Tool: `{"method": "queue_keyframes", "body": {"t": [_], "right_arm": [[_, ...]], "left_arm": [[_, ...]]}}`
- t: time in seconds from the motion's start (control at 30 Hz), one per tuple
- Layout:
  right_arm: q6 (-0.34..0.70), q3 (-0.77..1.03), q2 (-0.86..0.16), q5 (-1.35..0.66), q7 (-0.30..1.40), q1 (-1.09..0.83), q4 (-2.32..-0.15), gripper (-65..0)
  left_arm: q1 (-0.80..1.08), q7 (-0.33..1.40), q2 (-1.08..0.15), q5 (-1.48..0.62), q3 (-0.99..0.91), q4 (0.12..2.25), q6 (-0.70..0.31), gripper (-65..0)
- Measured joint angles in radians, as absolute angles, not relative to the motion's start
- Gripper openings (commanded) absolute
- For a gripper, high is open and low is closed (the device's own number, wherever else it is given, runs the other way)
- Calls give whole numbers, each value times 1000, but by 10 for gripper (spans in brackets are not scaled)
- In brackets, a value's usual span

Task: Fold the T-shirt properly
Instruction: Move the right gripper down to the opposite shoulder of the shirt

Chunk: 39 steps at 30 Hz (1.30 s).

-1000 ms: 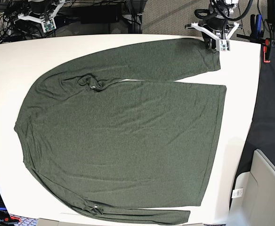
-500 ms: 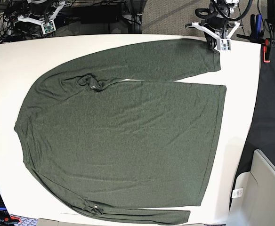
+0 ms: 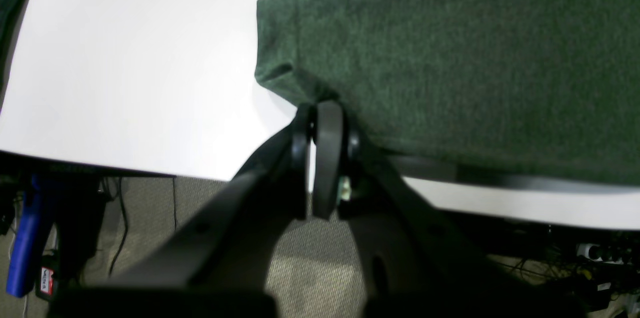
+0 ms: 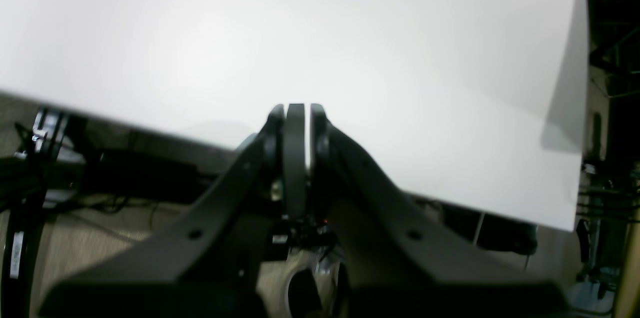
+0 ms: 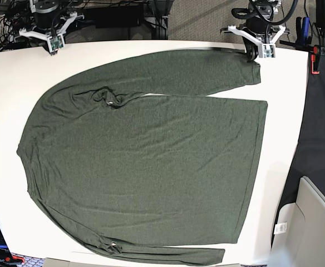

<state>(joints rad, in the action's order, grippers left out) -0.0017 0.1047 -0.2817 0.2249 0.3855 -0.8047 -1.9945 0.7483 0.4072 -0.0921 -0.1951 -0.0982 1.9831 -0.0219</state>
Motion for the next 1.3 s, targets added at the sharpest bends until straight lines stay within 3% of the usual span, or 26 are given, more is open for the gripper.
{"method": "queue_keyframes", "body": {"t": [0.1,0.23,0.3,0.5,0.6,0.97,1.3], "right_arm": [[2,104,-282,242,390,-786,-1995,-620],[3,102,-279,513,389,-734,-1994,-457],[-3,82,-262,635,385,-707,-1991,-414],[17,2,-258,738,374,-648,-1973,-465],[25,1,-262,741,382,-613,-1954,-464],[249,0,-261,835,382,-581,-1922,-464],[290,0,-260,839,381,-579,-1921,-464]], "left_arm": [[748,407,-92,-195,-98,1983,-22,-650],[747,407,-92,-195,-98,1983,-22,-650],[744,407,-92,-195,-98,1983,-22,-650],[744,407,-93,-195,-98,1983,-22,-650],[742,407,-92,-195,-98,1983,-22,-650],[743,408,-92,-195,-98,1983,-22,-650],[743,415,-92,-195,-98,1983,-22,-650]]}}
